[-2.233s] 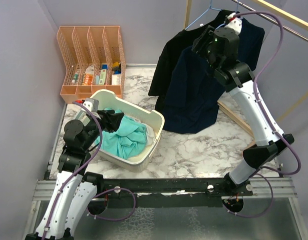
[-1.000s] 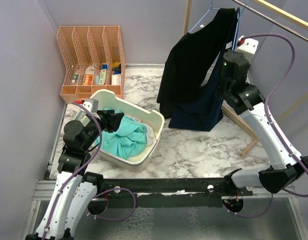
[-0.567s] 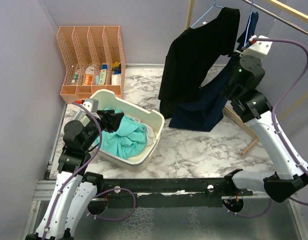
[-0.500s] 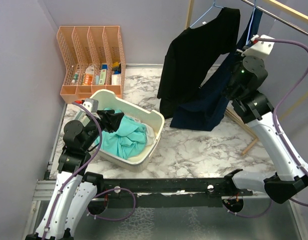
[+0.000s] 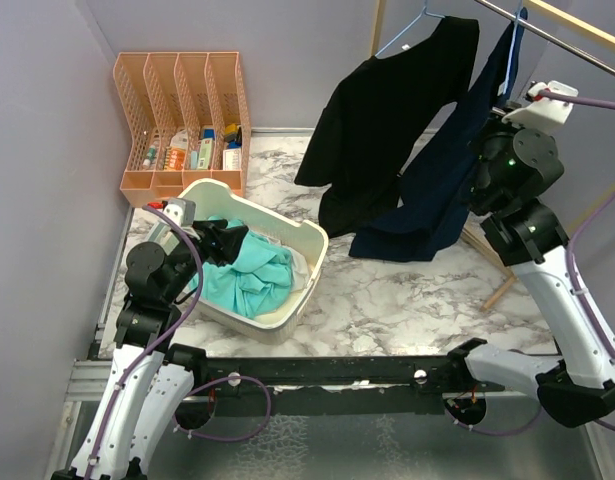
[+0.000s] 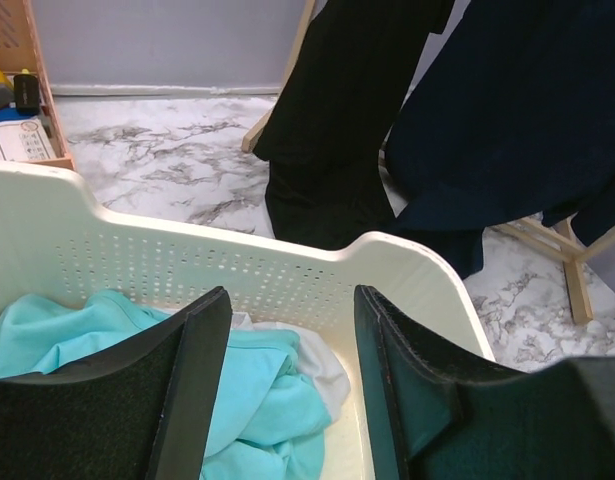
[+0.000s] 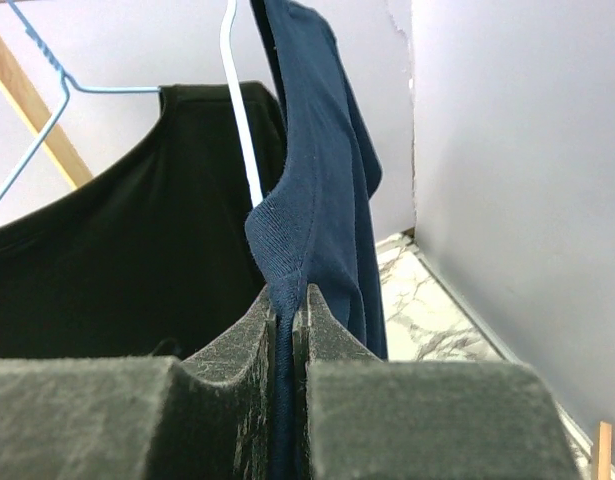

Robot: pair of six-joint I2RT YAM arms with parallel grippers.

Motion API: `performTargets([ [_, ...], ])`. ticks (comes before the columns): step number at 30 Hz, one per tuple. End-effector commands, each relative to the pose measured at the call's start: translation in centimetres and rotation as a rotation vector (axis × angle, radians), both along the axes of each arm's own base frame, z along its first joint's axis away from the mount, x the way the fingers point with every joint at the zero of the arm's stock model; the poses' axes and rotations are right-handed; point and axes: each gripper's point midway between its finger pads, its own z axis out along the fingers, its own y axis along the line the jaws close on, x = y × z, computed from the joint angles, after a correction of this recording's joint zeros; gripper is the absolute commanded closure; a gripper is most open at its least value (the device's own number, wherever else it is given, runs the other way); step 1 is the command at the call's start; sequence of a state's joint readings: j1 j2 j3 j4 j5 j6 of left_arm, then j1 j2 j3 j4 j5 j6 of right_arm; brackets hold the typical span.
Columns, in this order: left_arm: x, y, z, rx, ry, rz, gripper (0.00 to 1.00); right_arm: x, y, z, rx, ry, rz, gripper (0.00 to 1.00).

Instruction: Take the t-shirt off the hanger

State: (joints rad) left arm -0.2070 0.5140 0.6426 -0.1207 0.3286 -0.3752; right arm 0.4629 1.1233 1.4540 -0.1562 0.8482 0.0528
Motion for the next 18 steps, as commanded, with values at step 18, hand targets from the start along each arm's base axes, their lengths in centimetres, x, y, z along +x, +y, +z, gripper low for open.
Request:
performTargets([
  [18, -1.3, -2.7, 1.3, -0.041, -0.074, -0.18, 0.25, -9.2, 1.2, 2.3, 0.106, -0.081, 0.36, 0.99],
])
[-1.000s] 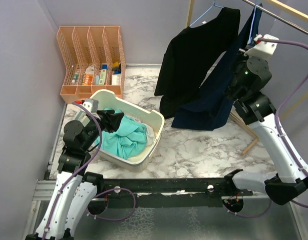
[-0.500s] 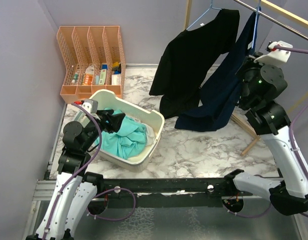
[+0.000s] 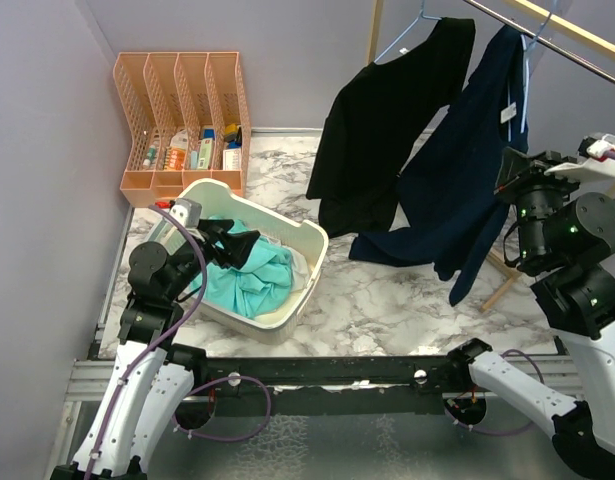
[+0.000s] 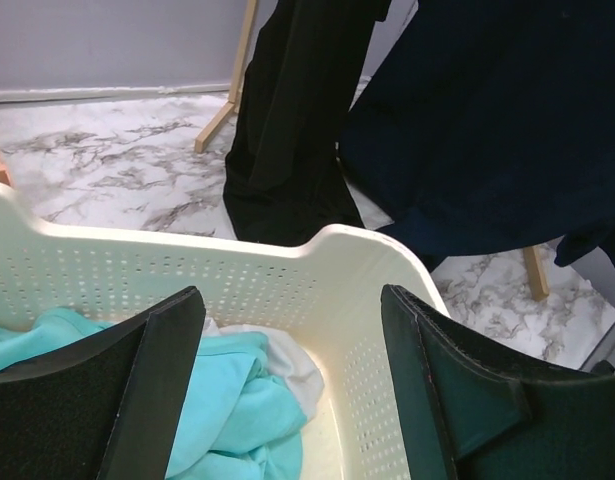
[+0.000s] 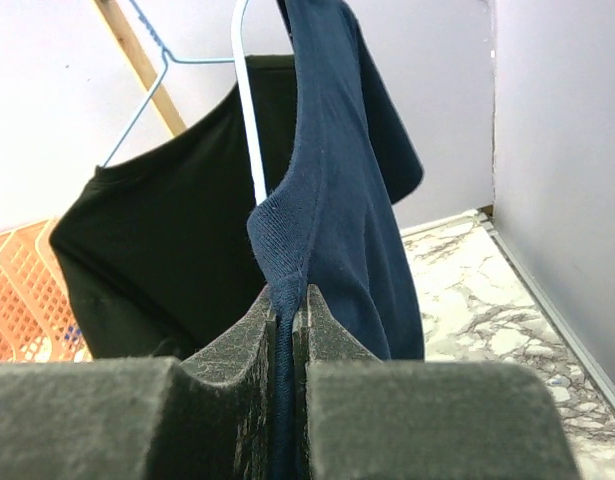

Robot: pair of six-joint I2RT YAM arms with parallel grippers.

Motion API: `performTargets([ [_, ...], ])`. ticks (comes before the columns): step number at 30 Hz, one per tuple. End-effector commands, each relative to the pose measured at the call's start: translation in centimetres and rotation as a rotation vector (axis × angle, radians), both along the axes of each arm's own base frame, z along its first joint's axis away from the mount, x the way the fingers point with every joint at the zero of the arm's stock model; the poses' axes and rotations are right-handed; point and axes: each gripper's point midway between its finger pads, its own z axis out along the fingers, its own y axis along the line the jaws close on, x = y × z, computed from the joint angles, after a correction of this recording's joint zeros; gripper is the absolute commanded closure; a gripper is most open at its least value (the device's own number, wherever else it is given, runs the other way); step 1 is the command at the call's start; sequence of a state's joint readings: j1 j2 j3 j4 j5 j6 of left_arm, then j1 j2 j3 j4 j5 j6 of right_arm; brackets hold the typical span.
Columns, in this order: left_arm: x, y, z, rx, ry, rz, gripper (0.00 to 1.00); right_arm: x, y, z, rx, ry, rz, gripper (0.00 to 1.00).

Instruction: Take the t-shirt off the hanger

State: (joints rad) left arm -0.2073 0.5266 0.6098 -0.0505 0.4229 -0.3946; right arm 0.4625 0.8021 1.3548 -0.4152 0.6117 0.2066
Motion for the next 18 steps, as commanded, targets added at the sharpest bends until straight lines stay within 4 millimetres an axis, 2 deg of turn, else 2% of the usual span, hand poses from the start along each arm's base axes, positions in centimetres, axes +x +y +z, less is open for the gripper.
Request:
performTargets([
  [1, -1.0, -1.5, 1.8, -0.028, -0.074, -0.105, 0.23, -1.3, 2.2, 2.8, 0.012, -0.031, 0.161, 0.99],
  [5, -1.9, -2.6, 3.8, -0.088, -0.122, -0.186, 0.1, -3.4, 5.9, 1.4, -0.039, 0.092, 0.407, 0.99],
  [8, -3.3, -3.7, 7.1, -0.139, -0.2, -0.283, 0.04, -5.9, 8.5, -0.3, -0.081, 0.174, 0.606, 0.99],
  [11, -5.0, -4.7, 11.1, -0.163, -0.301, -0.406, 0.04, -8.9, 10.8, -1.8, -0.1, 0.222, 0.805, 0.99],
  [14, -6.1, -5.8, 14.8, -0.177, -0.373, -0.538, 0.04, -11.5, 12.1, -3.0, -0.104, 0.256, 0.94, 0.99],
  [18, -6.4, -7.1, 18.9, -0.181, -0.424, -0.679, 0.04, -13.4, 12.3, -4.7, -0.109, 0.304, 1.005, 0.99],
])
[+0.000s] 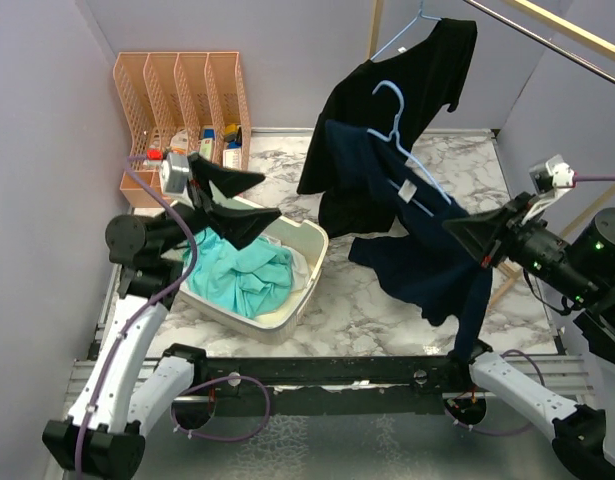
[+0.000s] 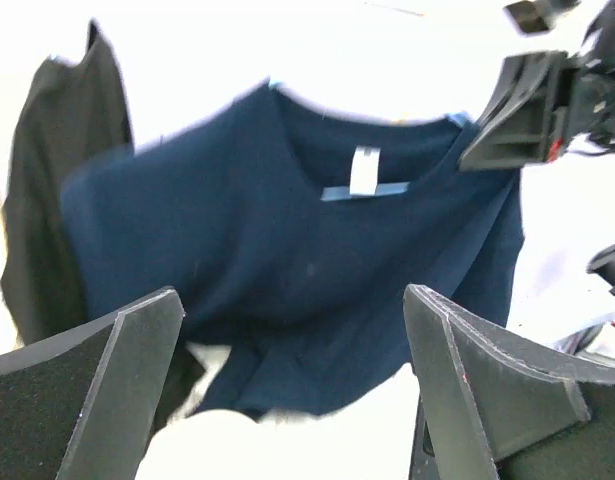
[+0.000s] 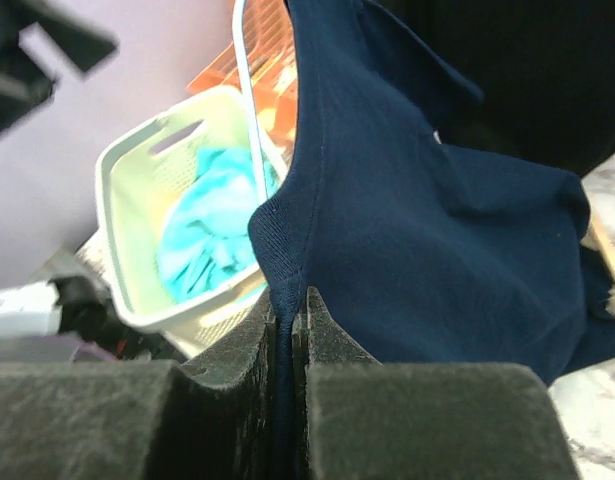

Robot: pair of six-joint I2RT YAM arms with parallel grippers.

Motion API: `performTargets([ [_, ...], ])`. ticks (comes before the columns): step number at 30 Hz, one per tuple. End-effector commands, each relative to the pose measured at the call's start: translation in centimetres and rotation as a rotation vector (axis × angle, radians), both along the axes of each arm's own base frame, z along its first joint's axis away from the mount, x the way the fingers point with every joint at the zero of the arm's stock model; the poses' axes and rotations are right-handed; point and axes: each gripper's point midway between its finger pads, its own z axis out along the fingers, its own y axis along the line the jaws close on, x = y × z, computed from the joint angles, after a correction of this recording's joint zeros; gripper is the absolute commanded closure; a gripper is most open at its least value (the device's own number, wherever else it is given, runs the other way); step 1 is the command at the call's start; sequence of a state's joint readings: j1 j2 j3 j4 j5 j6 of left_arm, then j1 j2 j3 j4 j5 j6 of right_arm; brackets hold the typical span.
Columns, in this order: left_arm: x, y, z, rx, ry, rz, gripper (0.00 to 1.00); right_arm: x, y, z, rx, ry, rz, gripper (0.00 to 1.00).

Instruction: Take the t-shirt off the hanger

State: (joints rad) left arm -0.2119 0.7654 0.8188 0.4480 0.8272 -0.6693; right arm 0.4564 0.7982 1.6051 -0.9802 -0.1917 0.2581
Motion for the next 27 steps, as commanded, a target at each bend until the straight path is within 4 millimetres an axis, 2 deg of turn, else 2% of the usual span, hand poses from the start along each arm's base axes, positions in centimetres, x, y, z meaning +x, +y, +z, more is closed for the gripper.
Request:
performTargets([
  [1, -3.3, -1.9, 6.5, 0.0, -0.184, -0.251, 0.04, -4.3, 1.9, -1.7, 0.003, 0.061, 0.216, 0.99],
  [3, -3.6, -2.9, 8.4, -0.003, -0.204, -0.326, 0.04, -5.0, 2.0, -2.7, 0.0, 0.087, 0.243, 0.99],
  [7, -4.4, -6.0, 9.6, 0.003, -0.203, -0.503, 0.05, -6.0, 2.1, -4.4, -0.003, 0.135, 0.275, 0.99],
  [9, -4.5, -8.1, 9.0, 0.026, -0.177, -0.577, 0.06, -6.7, 2.5, -4.9, 0.003, 0.144, 0.31, 0.99],
  [14, -3.9, -12.5, 5.9, 0.13, -0.122, -0.638, 0.09, -7.8, 2.7, -4.2, 0.02, 0.116, 0.357, 0.99],
  [17, -4.7, -13.8, 4.9, 0.146, -0.129, -0.673, 0.1, -8.2, 2.7, -4.0, 0.023, 0.108, 0.375, 0.99],
  [22, -5.5, -15.2, 4.5, 0.133, -0.144, -0.707, 0.11, -8.2, 3.1, -4.5, 0.026, 0.116, 0.398, 0.99],
  [27, -5.9, -16.5, 3.9, 0.123, -0.128, -0.75, 0.25, -8.1, 3.3, -5.1, 0.027, 0.122, 0.409, 0.99],
])
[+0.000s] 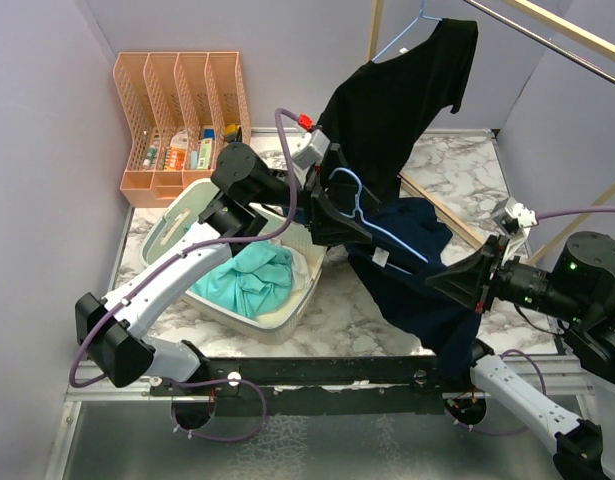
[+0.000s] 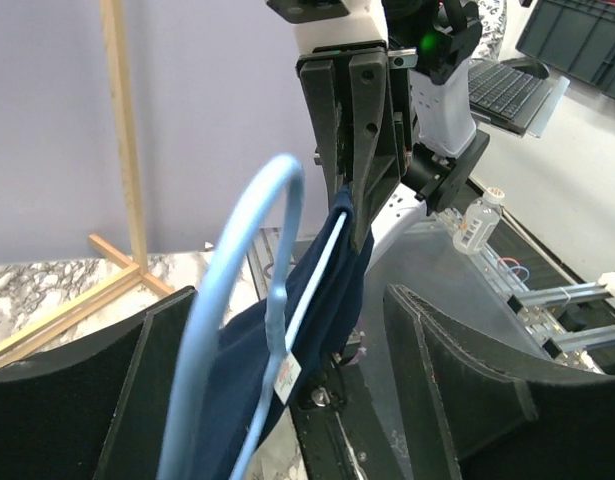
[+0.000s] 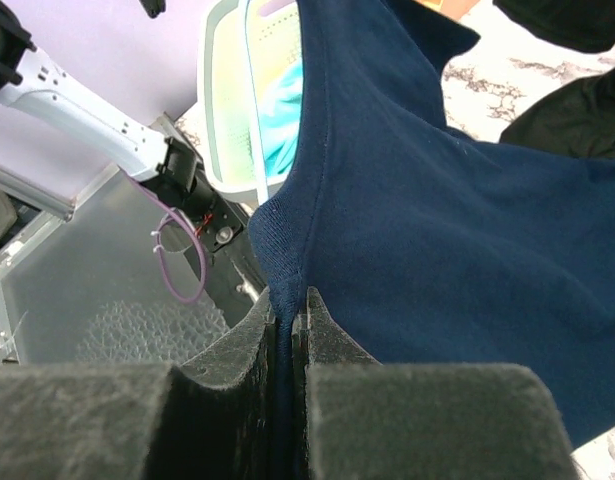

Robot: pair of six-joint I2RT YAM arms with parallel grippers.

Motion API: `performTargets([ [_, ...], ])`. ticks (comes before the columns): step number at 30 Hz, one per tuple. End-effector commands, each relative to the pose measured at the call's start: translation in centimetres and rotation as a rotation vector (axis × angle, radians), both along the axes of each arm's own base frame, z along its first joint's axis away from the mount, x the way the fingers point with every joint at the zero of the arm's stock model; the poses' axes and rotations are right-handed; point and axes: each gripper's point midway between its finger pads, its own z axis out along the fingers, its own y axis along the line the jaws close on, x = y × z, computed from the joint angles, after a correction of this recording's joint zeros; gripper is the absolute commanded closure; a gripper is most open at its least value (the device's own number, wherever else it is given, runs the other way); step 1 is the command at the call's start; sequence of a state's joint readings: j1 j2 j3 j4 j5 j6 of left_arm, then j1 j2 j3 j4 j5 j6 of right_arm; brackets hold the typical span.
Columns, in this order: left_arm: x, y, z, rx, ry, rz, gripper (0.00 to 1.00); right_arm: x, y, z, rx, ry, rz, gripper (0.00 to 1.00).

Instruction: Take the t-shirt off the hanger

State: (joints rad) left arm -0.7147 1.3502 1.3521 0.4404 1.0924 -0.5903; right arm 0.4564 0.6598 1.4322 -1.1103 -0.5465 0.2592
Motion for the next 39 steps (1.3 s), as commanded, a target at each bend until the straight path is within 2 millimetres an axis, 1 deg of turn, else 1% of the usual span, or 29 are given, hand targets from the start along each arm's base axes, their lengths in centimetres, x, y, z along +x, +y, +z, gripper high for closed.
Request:
performTargets([
  [1, -0.7, -0.7, 0.5, -0.036, -0.039, -0.04, 0.28, -0.5, 0.7, 1.0, 0.045, -0.048, 0.053, 0.99],
  [2, -0.9, -0.7, 0.8, -0.046, -0.044, -0.045, 0.3, -0.5, 0.5, 1.1, 0.044, -0.052, 0.043, 0.99],
  [3, -1.0, -0.7, 0.2, -0.043, -0.037, -0.047, 0.3, -0.4, 0.4, 1.2, 0.044, -0.059, 0.034, 0.99],
  [8, -1.3, -0.1, -0.5, -0.078, -0.051, -0.015, 0.27, -1.1, 0.0, 2.7, 0.083, -0.118, 0.023, 0.99],
  [10, -1.2, -0.1, -0.8, -0.08, -0.048, -0.01, 0.27, -1.5, 0.0, 3.0, 0.097, -0.131, 0.036, 0.99],
  [11, -1.3, -0.1, -0.9, -0.081, -0.044, -0.016, 0.31, -1.6, 0.2, 3.0, 0.102, -0.13, 0.046, 0.99],
  [13, -1.7, 0.0, -0.7, -0.087, -0.045, -0.049, 0.48, -1.7, 0.3, 3.0, 0.103, -0.129, 0.056, 0.99],
  [14, -1.8, 0.0, -0.7, -0.088, -0.042, -0.063, 0.51, -1.7, 0.2, 3.0, 0.101, -0.127, 0.056, 0.99],
  [19, -2.2, 0.1, -0.3, -0.111, -0.051, -0.086, 0.51, -2.1, 0.0, 3.3, 0.11, -0.143, 0.051, 0.99],
  [25, -2.7, 0.2, 0.7, -0.144, -0.04, -0.151, 0.52, -2.1, -0.2, 2.9, 0.108, -0.131, 0.041, 0.99],
  [26, -2.7, 0.0, 0.7, -0.133, -0.027, -0.164, 0.56, -2.2, -0.2, 2.9, 0.11, -0.133, 0.04, 0.99],
  [27, -2.7, -0.1, 0.5, -0.125, -0.02, -0.178, 0.64, -2.3, -0.2, 3.0, 0.112, -0.135, 0.039, 0.99],
  [28, -2.7, -0.1, 0.4, -0.123, -0.016, -0.192, 0.75, -2.3, -0.3, 3.0, 0.113, -0.135, 0.034, 0.99],
  [29, -2.7, -0.2, 0.4, -0.122, -0.012, -0.203, 0.9, -2.3, -0.4, 3.0, 0.113, -0.137, 0.03, 0.99],
  [30, -2.7, -0.2, 0.4, -0.121, -0.006, -0.21, 1.0, -2.3, -0.4, 3.0, 0.113, -0.138, 0.026, 0.99],
  [35, -2.9, -0.2, 0.3, -0.129, -0.014, -0.235, 1.0, -2.1, -0.5, 2.9, 0.112, -0.136, 0.017, 0.99],
  [38, -3.1, 0.0, 0.6, -0.133, -0.032, -0.236, 1.0, -2.0, -0.5, 2.9, 0.112, -0.136, 0.01, 0.99],
  [39, -3.0, 0.0, 0.8, -0.132, -0.037, -0.23, 0.98, -2.0, -0.5, 2.9, 0.112, -0.137, 0.01, 0.99],
])
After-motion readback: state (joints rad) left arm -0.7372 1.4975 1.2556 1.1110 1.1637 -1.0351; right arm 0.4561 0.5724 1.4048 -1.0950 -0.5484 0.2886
